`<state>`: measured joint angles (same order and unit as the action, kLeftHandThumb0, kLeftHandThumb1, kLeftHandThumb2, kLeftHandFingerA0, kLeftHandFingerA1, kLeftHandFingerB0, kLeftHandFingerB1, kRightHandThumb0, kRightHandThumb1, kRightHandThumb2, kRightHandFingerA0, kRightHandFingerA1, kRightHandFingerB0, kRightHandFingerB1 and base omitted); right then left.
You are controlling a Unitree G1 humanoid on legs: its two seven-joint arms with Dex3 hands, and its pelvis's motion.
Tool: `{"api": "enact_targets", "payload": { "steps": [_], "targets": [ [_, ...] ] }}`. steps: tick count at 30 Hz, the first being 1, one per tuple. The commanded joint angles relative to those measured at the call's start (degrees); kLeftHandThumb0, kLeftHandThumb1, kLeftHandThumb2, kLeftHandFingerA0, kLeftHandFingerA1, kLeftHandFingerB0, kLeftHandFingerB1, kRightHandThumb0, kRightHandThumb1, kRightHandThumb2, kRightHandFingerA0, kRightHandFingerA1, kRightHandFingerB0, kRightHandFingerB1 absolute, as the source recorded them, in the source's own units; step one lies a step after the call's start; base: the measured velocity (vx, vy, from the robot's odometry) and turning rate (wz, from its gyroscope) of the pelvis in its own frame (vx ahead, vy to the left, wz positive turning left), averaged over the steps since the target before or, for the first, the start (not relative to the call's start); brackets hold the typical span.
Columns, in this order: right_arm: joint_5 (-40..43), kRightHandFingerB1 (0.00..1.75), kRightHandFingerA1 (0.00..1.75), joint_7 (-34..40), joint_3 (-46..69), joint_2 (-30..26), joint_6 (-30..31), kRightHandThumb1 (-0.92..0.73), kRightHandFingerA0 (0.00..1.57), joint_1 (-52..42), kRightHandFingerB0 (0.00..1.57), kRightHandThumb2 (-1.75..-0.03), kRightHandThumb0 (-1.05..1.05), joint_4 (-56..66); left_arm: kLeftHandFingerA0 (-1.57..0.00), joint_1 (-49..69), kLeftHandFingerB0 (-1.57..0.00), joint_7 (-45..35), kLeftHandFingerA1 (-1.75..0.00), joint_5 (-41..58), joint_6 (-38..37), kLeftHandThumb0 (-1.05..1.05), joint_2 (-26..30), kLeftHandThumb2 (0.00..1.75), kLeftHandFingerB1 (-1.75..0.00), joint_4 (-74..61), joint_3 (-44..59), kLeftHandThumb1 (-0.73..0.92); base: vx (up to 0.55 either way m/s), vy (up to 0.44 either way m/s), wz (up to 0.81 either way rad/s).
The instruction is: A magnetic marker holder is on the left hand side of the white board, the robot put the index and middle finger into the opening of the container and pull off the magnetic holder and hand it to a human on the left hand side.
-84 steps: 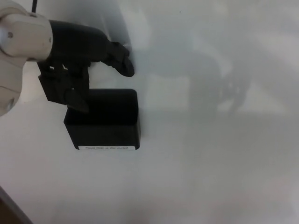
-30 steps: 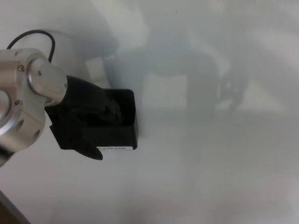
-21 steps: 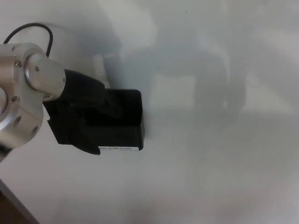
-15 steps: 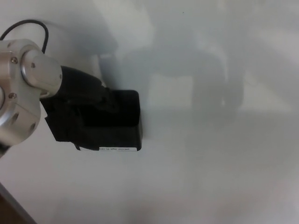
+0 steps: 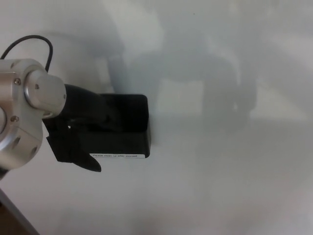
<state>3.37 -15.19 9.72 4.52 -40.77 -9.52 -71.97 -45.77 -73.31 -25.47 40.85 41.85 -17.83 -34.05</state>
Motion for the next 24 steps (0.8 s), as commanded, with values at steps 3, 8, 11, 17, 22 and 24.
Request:
{"api": "enact_targets", "payload": {
  "steps": [3,8,11,17,22,24],
  "targets": [
    [-0.37,0.33,0.53,-0.70,-0.32,-0.48,-0.23,-0.71,0.78,-1.26,0.38,-0.61,-0.54,-0.56,-0.02,2.28,-0.01,-0.23,-0.33,-0.03,2.79,-0.50,0.09,0.77,-0.14,0.52,-0.57,0.54,0.00,0.000,0.00],
    [1.11,0.32,0.55,-2.08,0.67,-0.09,0.31,-0.69,0.77,-1.23,0.38,-0.61,-0.51,-0.52,0.00,1.74,0.00,-0.70,-0.29,-0.88,3.23,-0.48,-0.39,0.59,-0.17,1.16,-2.24,0.64,0.00,0.000,0.00],
    [0.97,0.33,0.53,-1.79,0.73,-0.05,0.23,-0.71,0.82,-1.24,0.40,-0.61,-0.53,-0.55,-0.03,1.95,-0.01,-0.79,-0.34,-1.13,4.09,-0.50,-0.66,0.77,-0.13,1.23,-2.88,0.55,0.00,0.000,0.00],
    [0.96,0.32,0.53,-2.09,0.96,0.04,-0.08,-0.69,0.81,-1.37,0.37,-0.62,-0.53,-0.52,-0.06,4.58,0.00,1.53,-0.42,-1.68,2.52,-0.49,-1.66,0.75,-0.14,1.58,-3.89,0.54,0.00,0.000,0.00],
    [1.29,0.33,0.54,-2.39,1.35,0.10,0.28,-0.71,0.82,-1.21,0.40,-0.61,-0.53,-0.68,-0.17,5.88,0.00,3.09,-0.34,-2.90,0.51,-0.48,-2.72,0.59,-0.24,2.70,-6.08,0.62,0.00,0.000,0.00],
    [1.10,0.33,0.53,-2.14,1.25,0.07,0.30,-0.71,0.82,-1.24,0.39,-0.61,-0.53,-0.64,-0.34,6.46,-0.01,3.38,-0.53,-3.16,1.15,-0.48,-3.54,0.79,-0.21,3.56,-6.99,0.48,0.00,0.000,0.00]
  ]
}}
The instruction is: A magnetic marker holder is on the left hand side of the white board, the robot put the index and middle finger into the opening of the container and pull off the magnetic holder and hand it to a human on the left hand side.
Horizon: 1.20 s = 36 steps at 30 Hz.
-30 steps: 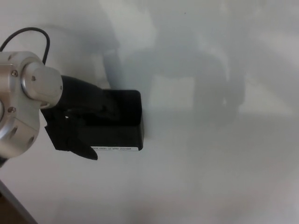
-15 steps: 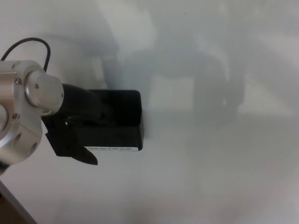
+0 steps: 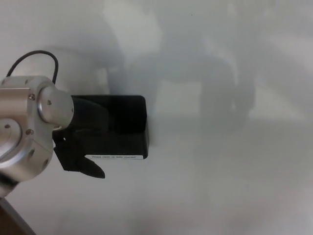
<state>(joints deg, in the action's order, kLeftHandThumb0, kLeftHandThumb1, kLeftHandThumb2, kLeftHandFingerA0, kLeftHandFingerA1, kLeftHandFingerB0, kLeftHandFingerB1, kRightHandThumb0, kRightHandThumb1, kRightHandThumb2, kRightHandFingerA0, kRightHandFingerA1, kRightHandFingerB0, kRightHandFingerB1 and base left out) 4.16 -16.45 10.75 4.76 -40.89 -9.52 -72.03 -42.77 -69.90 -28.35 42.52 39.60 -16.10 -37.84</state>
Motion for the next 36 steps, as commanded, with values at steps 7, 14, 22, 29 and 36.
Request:
{"api": "enact_targets", "payload": {
  "steps": [7,14,22,29,36],
  "targets": [
    [0.32,0.33,0.52,-0.75,0.26,-0.18,0.50,-0.71,0.82,-1.25,0.40,-0.62,-0.53,-0.58,-0.33,5.54,-0.10,2.63,-0.41,-1.18,-3.53,-0.25,-2.77,0.60,-0.23,5.14,-4.69,0.63,0.00,0.000,0.00],
    [0.84,0.33,0.53,-1.78,0.73,-0.09,0.50,-0.71,0.81,-1.24,0.40,-0.61,-0.52,-0.59,-0.72,8.51,-0.40,7.14,-0.92,-2.66,-8.33,0.09,-2.19,0.65,-0.33,3.77,-3.37,0.84,0.00,0.000,0.00],
    [-0.40,0.33,0.53,0.02,-0.29,-0.35,-0.28,-0.75,0.81,-1.33,0.40,-0.63,-0.50,-0.48,-0.93,8.78,-0.82,10.16,-0.80,-6.07,-12.32,0.16,-1.42,0.60,-0.61,3.08,-3.50,0.69,0.00,0.000,0.00],
    [-0.29,0.32,0.52,0.28,-0.39,-0.39,0.07,-0.72,0.81,-0.96,0.37,-0.62,-0.49,-0.42,-0.85,10.46,-0.71,14.28,-0.76,-8.51,-12.78,0.13,-2.45,0.59,-0.51,2.48,-1.88,0.69,0.00,0.000,0.00],
    [-0.06,0.33,0.53,0.61,-0.18,-0.23,0.36,-0.70,0.81,-0.23,0.39,-0.62,-0.52,-0.49,-0.82,10.09,-0.77,12.03,-1.43,-3.18,-16.13,0.24,-2.68,0.72,-1.22,5.98,1.08,0.92,0.00,0.000,0.00]
  ]
}}
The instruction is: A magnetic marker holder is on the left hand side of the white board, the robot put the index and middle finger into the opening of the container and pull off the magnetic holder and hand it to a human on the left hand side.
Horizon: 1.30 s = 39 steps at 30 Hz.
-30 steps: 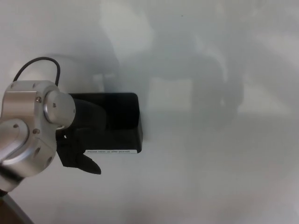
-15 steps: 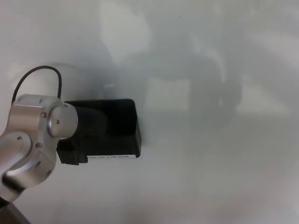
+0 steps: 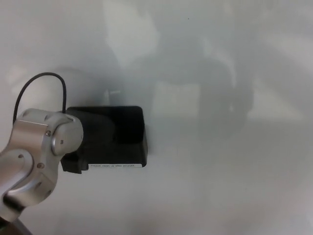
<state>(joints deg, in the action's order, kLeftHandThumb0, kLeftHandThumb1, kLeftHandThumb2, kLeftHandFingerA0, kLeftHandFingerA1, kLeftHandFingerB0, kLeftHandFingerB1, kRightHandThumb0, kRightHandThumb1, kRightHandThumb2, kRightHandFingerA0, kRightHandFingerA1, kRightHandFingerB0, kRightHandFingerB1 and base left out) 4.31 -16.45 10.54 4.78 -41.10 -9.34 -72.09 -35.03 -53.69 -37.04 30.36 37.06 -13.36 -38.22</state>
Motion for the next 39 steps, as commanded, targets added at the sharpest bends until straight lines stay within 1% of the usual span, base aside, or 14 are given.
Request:
{"api": "enact_targets", "payload": {
  "steps": [1,3,4,6,18,19,22,23,24,28,29,31,32,39],
  "targets": [
    [-0.21,0.33,0.53,0.69,0.04,-0.24,0.60,-0.70,0.81,-0.40,0.39,-0.62,-0.52,-0.44,-0.82,2.37,-0.77,-4.96,-1.43,7.14,-4.16,0.24,-0.24,0.72,-1.22,3.91,2.19,0.92,0.00,0.000,0.00],
    [-0.22,0.33,0.53,0.74,0.03,-0.24,0.61,-0.70,0.81,-0.40,0.39,-0.62,-0.52,-0.46,-0.82,2.52,-0.77,-5.53,-1.43,7.80,-4.77,0.24,-0.54,0.72,-1.22,4.55,2.97,0.92,0.00,0.000,0.00],
    [-0.25,0.34,0.53,0.73,-0.01,-0.25,0.62,-0.73,0.81,-0.44,0.40,-0.62,-0.53,-0.44,-0.88,2.68,-0.85,-6.92,-1.51,11.04,-3.27,0.28,-1.76,0.94,-1.27,7.10,5.06,0.92,0.00,0.000,0.00],
    [-0.65,0.33,0.53,1.00,-0.32,-0.41,0.41,-0.71,0.81,-0.47,0.38,-0.63,-0.54,-0.44,-0.85,2.75,-0.85,-10.27,-1.50,17.82,-0.65,0.20,-3.95,1.02,-1.18,12.68,9.52,0.92,0.00,0.000,0.00],
    [0.31,0.33,0.52,0.15,0.32,-0.16,0.80,-0.72,0.81,0.53,0.41,-0.62,-0.54,-0.18,-0.79,0.30,-0.82,-18.95,-1.34,27.48,7.84,0.06,-7.84,1.08,-0.99,21.27,15.89,0.86,0.00,0.000,0.00],
    [0.30,0.33,0.52,-0.02,0.29,-0.12,0.54,-0.72,0.81,0.57,0.40,-0.62,-0.54,-0.14,-0.96,0.11,-0.80,-20.55,-1.13,28.82,9.76,0.02,-8.06,1.24,-0.92,21.22,16.01,0.73,0.00,0.000,0.00],
    [0.29,0.33,0.52,-0.09,0.29,-0.10,0.42,-0.72,0.81,0.59,0.40,-0.62,-0.54,-0.13,-0.96,-0.10,-0.80,-21.40,-1.13,29.56,10.66,0.02,-8.13,1.24,-0.92,21.37,16.05,0.73,0.00,0.000,0.00],
    [-0.03,0.33,0.53,0.34,0.08,-0.17,0.32,-0.70,0.82,0.83,0.38,-0.62,-0.54,-0.09,-0.93,0.45,-0.82,-21.99,-1.32,31.30,10.60,0.04,-8.75,1.21,-1.04,21.02,16.90,0.74,0.00,0.000,0.00],
    [-0.16,0.33,0.54,0.46,-0.01,-0.23,0.38,-0.70,0.81,0.98,0.38,-0.62,-0.53,-0.09,-0.98,1.08,-0.88,-22.08,-1.30,32.83,12.02,0.02,-9.47,1.20,-0.95,20.52,17.87,0.74,0.00,0.000,0.00],
    [-0.15,0.33,0.54,0.37,-0.02,-0.28,0.51,-0.70,0.81,1.07,0.38,-0.62,-0.53,-0.13,-0.98,1.61,-0.88,-21.86,-1.30,34.29,14.41,0.02,-10.07,1.20,-0.95,19.95,18.73,0.74,0.00,0.000,0.00],
    [-0.06,0.33,0.54,0.27,0.03,-0.31,0.65,-0.73,0.80,1.15,0.39,-0.62,-0.53,-0.13,-1.03,2.60,-0.90,-22.66,-1.16,36.78,16.56,-0.01,-11.23,1.35,-1.03,19.95,20.11,0.77,0.00,0.000,0.00],
    [0.06,0.33,0.54,0.12,0.12,-0.35,0.87,-0.73,0.80,1.27,0.39,-0.62,-0.53,-0.12,-1.03,4.09,-0.90,-23.84,-1.16,40.62,19.96,-0.01,-12.96,1.35,-1.03,19.88,22.22,0.77,0.00,0.000,0.00],
    [-0.02,0.33,0.54,0.15,0.06,-0.39,0.85,-0.73,0.82,1.33,0.40,-0.62,-0.53,-0.15,-0.94,5.00,-0.92,-23.55,-1.36,41.59,20.81,-0.04,-13.60,1.47,-1.12,19.18,23.09,0.69,0.00,0.000,0.00],
    [-0.20,0.33,0.54,-0.16,-0.14,-0.62,0.90,-0.73,0.80,1.75,0.39,-0.62,-0.53,-0.14,-1.04,12.51,-0.92,-22.58,-1.20,50.69,24.20,-0.12,-20.63,1.38,-1.03,16.34,31.07,0.77,0.00,0.000,0.00]
  ]
}}
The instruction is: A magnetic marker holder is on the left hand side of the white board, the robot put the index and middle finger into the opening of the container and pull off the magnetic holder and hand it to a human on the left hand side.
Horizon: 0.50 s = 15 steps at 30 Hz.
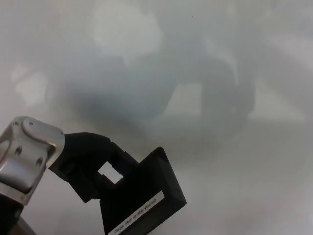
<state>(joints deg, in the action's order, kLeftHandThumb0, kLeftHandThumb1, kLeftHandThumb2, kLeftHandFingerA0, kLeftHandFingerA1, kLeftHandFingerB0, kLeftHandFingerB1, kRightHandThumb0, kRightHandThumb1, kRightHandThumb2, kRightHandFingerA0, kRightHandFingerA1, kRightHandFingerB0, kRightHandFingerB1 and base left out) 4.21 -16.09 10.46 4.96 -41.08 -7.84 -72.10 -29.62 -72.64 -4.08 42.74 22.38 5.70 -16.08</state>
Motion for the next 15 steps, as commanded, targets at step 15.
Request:
{"api": "enact_targets", "payload": {
  "steps": [15],
  "targets": [
    [0.34,0.33,0.53,-0.96,0.12,-0.73,1.10,-0.73,0.80,0.80,0.39,-0.62,-0.54,0.31,-1.01,28.17,-0.96,-2.22,-0.95,36.53,10.87,-0.52,-27.86,0.82,-0.65,-9.61,24.46,0.70,0.00,0.000,0.00]
  ]
}}
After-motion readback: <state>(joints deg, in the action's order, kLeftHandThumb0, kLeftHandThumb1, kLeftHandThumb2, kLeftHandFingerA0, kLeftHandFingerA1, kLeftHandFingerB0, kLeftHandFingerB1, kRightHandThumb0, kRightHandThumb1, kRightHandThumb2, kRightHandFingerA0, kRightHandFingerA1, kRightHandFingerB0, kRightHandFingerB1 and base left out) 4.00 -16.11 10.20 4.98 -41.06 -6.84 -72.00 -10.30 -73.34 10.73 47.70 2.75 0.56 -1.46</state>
